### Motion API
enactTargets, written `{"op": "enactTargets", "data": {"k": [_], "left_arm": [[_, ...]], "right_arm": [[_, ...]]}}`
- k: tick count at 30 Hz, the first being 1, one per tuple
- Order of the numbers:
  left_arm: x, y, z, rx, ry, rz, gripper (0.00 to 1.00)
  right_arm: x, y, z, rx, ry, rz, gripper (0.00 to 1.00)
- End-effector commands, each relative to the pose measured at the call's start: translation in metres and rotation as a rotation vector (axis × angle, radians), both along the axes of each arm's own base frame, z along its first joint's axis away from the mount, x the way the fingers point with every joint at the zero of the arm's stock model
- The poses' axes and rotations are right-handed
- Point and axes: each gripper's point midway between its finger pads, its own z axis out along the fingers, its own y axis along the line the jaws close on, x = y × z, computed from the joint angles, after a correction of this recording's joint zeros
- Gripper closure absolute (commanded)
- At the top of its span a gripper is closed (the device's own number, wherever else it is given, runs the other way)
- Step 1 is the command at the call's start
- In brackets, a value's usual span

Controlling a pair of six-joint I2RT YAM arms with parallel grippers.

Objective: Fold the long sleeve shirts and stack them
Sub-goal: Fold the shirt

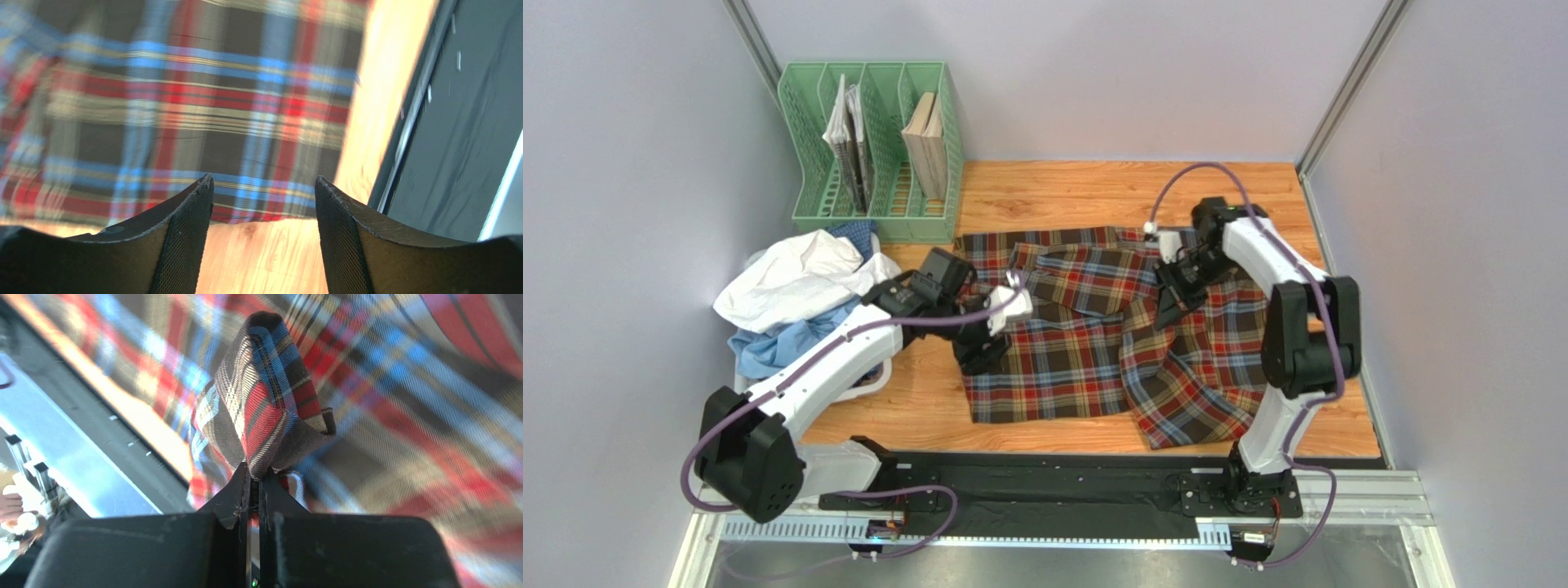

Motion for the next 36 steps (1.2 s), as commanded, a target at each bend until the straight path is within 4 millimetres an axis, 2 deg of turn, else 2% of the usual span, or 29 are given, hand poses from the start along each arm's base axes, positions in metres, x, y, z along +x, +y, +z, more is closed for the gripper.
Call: {"op": "enactTargets", "data": {"k": [1, 3, 4, 5, 9, 12, 17, 21, 24, 25, 30, 31, 34, 36], "left_arm": [[-0.051, 0.005, -0.030, 0.123, -0.152, -0.322, 0.34], [-0.058, 0.006, -0.044, 0.181, -0.187, -0.384, 0.36], [-0.064, 0.007, -0.053, 0.220, -0.197, -0.420, 0.36], [-0.064, 0.006, -0.058, 0.239, -0.205, -0.431, 0.37], [-0.059, 0.003, -0.076, 0.310, -0.240, -0.463, 0.39], [-0.057, -0.001, -0.084, 0.346, -0.249, -0.494, 0.39], [-0.070, -0.002, -0.101, 0.410, -0.238, -0.556, 0.44], [-0.070, 0.005, -0.121, 0.504, -0.242, -0.567, 0.47], [-0.067, 0.009, -0.129, 0.544, -0.229, -0.556, 0.57], [-0.067, 0.009, -0.130, 0.545, -0.227, -0.557, 0.63], [-0.078, 0.014, -0.124, 0.519, -0.210, -0.585, 0.79], [-0.079, 0.015, -0.123, 0.518, -0.209, -0.590, 0.87], [-0.087, 0.022, -0.114, 0.506, -0.201, -0.617, 1.00], [-0.097, 0.027, -0.105, 0.486, -0.183, -0.639, 1.00]], "right_arm": [[-0.017, -0.021, 0.095, 0.126, -0.219, -0.007, 1.00], [-0.019, -0.041, 0.113, 0.109, -0.312, -0.015, 1.00], [-0.029, -0.046, 0.120, 0.106, -0.316, -0.009, 1.00], [-0.036, -0.052, 0.135, 0.098, -0.379, -0.015, 1.00], [-0.059, -0.062, 0.165, 0.034, -0.543, 0.015, 1.00], [-0.066, -0.067, 0.187, -0.015, -0.684, 0.004, 1.00], [-0.065, -0.074, 0.226, -0.068, -0.872, -0.048, 1.00], [-0.067, -0.076, 0.254, -0.087, -0.983, -0.070, 1.00], [-0.069, -0.077, 0.272, -0.096, -1.048, -0.087, 1.00], [-0.070, -0.077, 0.279, -0.100, -1.080, -0.094, 1.00], [-0.074, -0.082, 0.310, -0.129, -1.194, -0.138, 1.00], [-0.076, -0.081, 0.314, -0.126, -1.210, -0.139, 1.00], [-0.083, -0.080, 0.325, -0.122, -1.255, -0.135, 1.00], [-0.090, -0.079, 0.332, -0.125, -1.283, -0.132, 1.00]]}}
